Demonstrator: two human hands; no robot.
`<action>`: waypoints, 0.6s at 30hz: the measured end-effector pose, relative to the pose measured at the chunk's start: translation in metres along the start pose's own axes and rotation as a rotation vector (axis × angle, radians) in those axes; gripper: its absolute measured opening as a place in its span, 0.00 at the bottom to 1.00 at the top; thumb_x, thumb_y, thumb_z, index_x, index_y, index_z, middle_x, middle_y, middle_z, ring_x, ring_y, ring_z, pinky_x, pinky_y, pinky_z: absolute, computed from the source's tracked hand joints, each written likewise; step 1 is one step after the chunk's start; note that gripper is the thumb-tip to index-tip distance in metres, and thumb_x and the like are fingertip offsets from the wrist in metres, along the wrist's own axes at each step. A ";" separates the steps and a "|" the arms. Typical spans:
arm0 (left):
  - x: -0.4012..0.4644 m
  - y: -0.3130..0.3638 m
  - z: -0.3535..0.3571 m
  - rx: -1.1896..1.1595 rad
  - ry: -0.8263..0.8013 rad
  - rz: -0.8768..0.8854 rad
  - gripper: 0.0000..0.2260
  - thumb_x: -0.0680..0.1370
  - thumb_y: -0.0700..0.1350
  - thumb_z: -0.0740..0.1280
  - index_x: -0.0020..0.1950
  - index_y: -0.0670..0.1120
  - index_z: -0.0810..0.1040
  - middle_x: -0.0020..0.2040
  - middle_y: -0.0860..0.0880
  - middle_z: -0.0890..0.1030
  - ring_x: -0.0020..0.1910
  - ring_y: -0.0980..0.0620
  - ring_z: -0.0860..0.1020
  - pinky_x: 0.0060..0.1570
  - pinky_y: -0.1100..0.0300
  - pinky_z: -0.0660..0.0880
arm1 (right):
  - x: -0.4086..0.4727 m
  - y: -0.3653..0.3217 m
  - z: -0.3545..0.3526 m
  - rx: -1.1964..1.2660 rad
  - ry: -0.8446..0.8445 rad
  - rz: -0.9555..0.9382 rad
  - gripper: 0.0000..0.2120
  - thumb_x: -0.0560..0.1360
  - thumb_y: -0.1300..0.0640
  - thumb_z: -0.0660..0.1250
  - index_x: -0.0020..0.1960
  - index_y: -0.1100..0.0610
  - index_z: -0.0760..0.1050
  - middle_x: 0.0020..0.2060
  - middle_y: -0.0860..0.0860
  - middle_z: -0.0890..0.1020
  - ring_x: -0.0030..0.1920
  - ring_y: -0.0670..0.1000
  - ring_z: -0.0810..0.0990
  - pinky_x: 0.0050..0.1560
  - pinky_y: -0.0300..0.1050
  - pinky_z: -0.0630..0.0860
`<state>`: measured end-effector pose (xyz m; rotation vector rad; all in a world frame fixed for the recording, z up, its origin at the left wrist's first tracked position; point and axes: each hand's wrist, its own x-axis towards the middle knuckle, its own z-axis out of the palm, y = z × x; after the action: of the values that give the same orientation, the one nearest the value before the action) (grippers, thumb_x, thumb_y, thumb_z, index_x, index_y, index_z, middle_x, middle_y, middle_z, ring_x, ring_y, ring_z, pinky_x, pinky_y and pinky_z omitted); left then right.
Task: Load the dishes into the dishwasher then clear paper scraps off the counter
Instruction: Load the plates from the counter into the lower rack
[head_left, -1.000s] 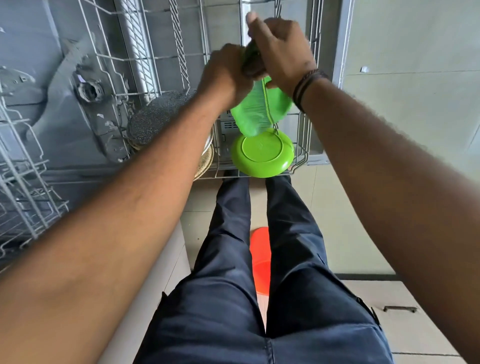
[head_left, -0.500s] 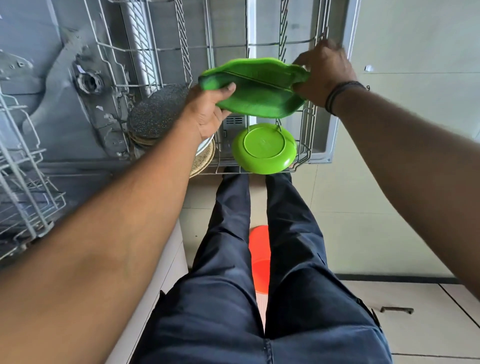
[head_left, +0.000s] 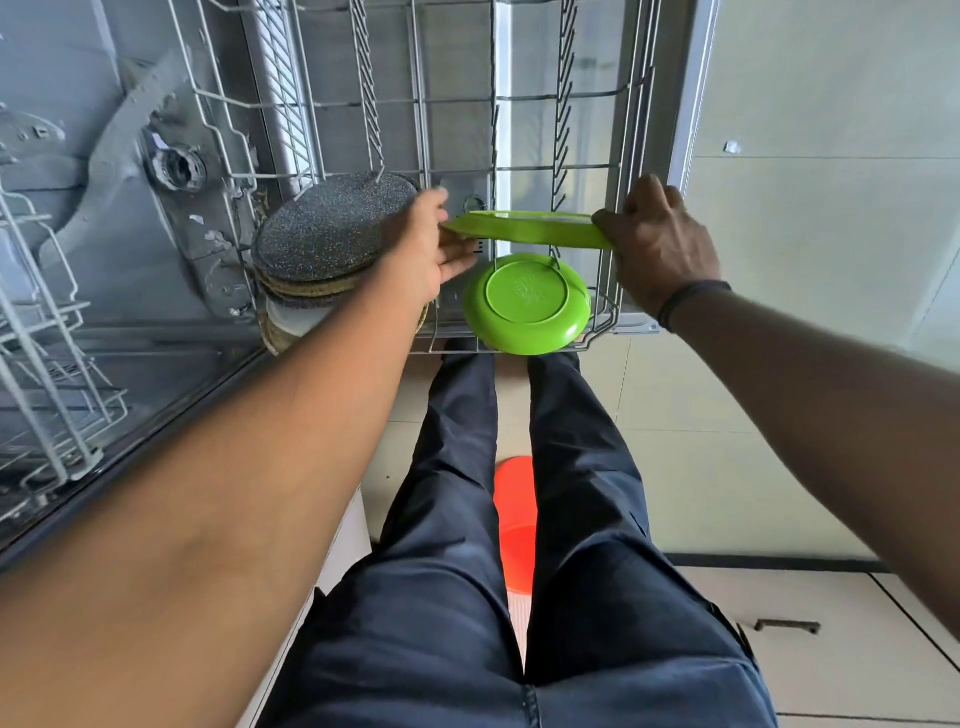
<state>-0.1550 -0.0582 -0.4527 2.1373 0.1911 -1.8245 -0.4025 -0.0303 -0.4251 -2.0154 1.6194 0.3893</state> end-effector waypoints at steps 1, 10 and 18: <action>-0.001 -0.005 0.006 0.081 -0.012 -0.010 0.07 0.83 0.47 0.62 0.50 0.44 0.75 0.44 0.44 0.79 0.40 0.47 0.80 0.40 0.53 0.82 | -0.002 -0.001 0.003 -0.006 0.007 0.000 0.17 0.76 0.66 0.61 0.60 0.54 0.78 0.52 0.62 0.71 0.53 0.66 0.73 0.32 0.52 0.71; 0.018 -0.032 0.025 -0.043 0.199 0.100 0.13 0.81 0.32 0.57 0.40 0.44 0.73 0.34 0.43 0.79 0.20 0.53 0.77 0.23 0.61 0.76 | 0.014 -0.021 0.013 0.054 0.012 0.072 0.20 0.75 0.68 0.59 0.62 0.54 0.77 0.56 0.62 0.70 0.57 0.65 0.70 0.35 0.53 0.73; 0.027 -0.038 0.029 -0.043 0.207 0.144 0.14 0.79 0.28 0.57 0.41 0.44 0.73 0.37 0.43 0.78 0.23 0.53 0.77 0.23 0.62 0.76 | 0.026 -0.026 0.025 0.098 -0.126 0.140 0.17 0.77 0.68 0.58 0.63 0.58 0.76 0.55 0.59 0.75 0.57 0.63 0.75 0.48 0.57 0.79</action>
<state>-0.1892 -0.0349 -0.4894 2.2457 0.1194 -1.5068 -0.3687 -0.0341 -0.4537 -1.7754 1.6723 0.4693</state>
